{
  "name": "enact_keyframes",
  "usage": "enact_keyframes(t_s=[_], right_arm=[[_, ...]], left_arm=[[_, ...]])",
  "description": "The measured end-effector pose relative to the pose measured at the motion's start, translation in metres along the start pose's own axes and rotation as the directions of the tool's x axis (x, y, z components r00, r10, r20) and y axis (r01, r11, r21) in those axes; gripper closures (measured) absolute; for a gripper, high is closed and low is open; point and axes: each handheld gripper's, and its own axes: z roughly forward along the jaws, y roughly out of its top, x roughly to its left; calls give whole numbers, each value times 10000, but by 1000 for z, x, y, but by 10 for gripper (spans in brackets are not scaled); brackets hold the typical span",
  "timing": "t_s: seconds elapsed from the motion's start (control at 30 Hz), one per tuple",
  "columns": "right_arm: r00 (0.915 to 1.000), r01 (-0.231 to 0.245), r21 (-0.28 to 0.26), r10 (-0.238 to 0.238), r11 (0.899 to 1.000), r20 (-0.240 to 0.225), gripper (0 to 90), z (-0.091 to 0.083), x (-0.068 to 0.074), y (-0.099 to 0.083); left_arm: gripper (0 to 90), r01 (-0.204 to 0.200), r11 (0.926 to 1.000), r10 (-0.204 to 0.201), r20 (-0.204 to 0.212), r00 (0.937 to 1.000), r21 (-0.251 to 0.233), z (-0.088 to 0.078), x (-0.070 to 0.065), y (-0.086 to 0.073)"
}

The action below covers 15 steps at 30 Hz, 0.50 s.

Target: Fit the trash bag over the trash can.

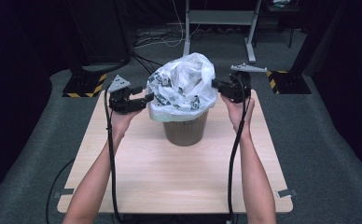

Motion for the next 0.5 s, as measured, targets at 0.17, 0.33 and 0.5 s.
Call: enact_keyframes(t_s=[0.17,0.33,0.5], right_arm=[[9997,249,-42,-248,9997,53,893,-8,5,-7],[9986,534,-156,-535,9985,-23,900,-18,13,-15],[9961,865,-320,-870,9957,-156,900,-27,27,-23]], left_arm=[[382,96,9999,-96,6,10000,-88,-1,1,-1],[369,92,9998,-90,101,9999,-174,-2,-2,0],[311,122,9997,-117,225,9997,-223,-2,-4,1]])
